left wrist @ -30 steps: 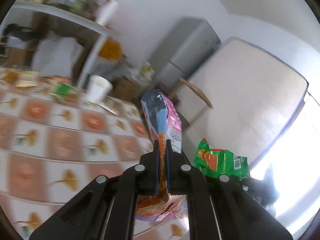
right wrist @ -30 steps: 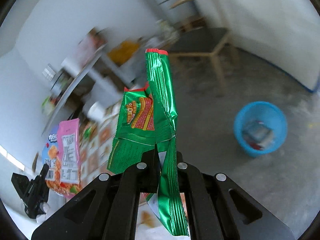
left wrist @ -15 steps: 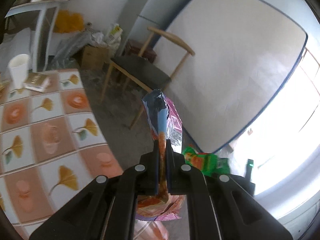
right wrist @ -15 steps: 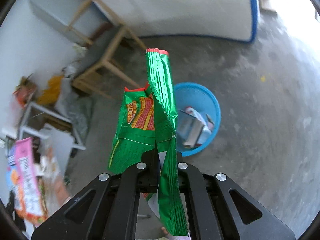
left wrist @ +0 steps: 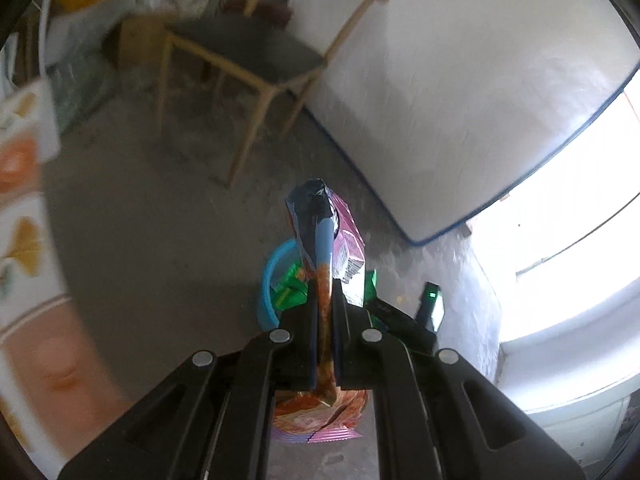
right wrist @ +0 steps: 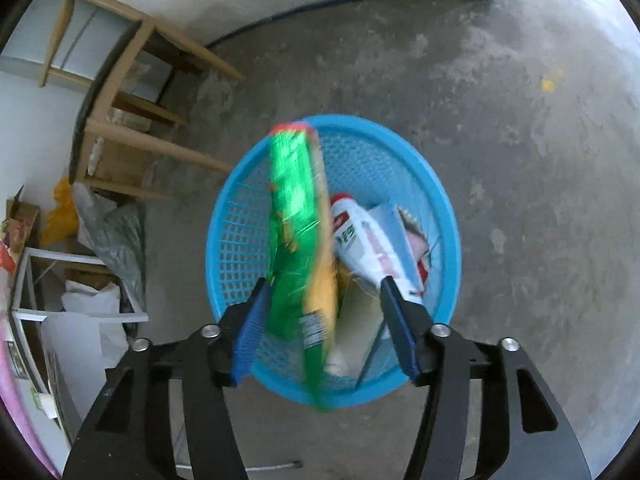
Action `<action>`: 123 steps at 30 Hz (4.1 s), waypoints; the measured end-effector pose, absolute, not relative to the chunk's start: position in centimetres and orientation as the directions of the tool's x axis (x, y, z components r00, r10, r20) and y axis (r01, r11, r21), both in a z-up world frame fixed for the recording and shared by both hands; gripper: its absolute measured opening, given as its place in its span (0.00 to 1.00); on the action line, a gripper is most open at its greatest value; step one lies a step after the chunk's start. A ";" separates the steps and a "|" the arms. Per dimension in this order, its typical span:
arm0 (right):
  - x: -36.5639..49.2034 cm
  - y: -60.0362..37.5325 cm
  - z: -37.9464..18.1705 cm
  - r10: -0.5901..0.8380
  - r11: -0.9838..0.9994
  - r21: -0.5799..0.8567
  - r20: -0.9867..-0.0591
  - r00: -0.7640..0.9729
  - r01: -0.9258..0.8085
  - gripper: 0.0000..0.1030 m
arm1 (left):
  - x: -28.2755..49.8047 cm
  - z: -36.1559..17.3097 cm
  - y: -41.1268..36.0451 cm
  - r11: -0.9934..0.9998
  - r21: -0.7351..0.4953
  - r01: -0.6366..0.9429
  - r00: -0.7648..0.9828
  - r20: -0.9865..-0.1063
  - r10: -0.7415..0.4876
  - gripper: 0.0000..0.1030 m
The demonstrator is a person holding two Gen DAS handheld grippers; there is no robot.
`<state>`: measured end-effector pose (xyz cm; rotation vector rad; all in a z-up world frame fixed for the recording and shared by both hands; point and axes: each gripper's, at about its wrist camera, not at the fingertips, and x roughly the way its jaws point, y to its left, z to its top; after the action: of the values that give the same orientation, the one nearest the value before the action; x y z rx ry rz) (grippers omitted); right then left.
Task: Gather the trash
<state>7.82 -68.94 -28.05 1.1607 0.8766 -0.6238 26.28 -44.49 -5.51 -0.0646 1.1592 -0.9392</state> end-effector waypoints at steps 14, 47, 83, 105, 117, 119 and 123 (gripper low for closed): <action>-7.4 -65.7 -21.0 -0.124 0.273 0.591 -0.761 0.637 0.760 0.60 | 30.0 -20.5 -58.2 0.726 -0.553 0.408 -0.137 -0.824 -0.550 0.40; 24.7 -66.5 -34.2 -0.029 0.701 0.193 -0.954 0.298 0.686 0.10 | 23.4 1.9 -10.5 0.816 -0.398 0.420 0.367 -0.747 -0.554 0.56; 2.1 -56.9 -17.7 -0.107 0.700 0.426 -0.731 0.674 0.574 0.27 | 13.5 3.5 1.7 0.830 -0.414 0.373 0.582 -0.593 -0.557 0.59; -5.6 -30.3 1.6 -0.190 0.970 0.053 -0.446 0.875 0.237 0.94 | 2.3 4.3 -4.9 0.957 -0.154 0.245 0.762 -0.580 -0.289 0.95; -5.7 -25.7 -3.6 -0.126 0.983 -0.005 -0.738 0.662 0.181 0.93 | 1.7 -2.4 -3.6 0.994 -0.082 0.074 0.597 -0.795 -0.110 0.95; -5.8 -25.9 -3.6 -0.126 0.982 -0.002 -0.746 0.654 0.188 0.93 | 1.5 -2.3 -3.5 0.994 -0.083 0.070 0.598 -0.794 -0.108 0.95; -5.8 -26.3 -3.9 -0.137 0.978 -0.001 -0.749 0.649 0.206 0.93 | 1.6 -1.8 -3.6 0.995 -0.072 0.066 0.609 -0.787 -0.097 0.95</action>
<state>-5.83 -26.29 -3.91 0.0873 0.8430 -0.1956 1.60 -3.62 -1.79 -0.0366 0.9108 -0.0944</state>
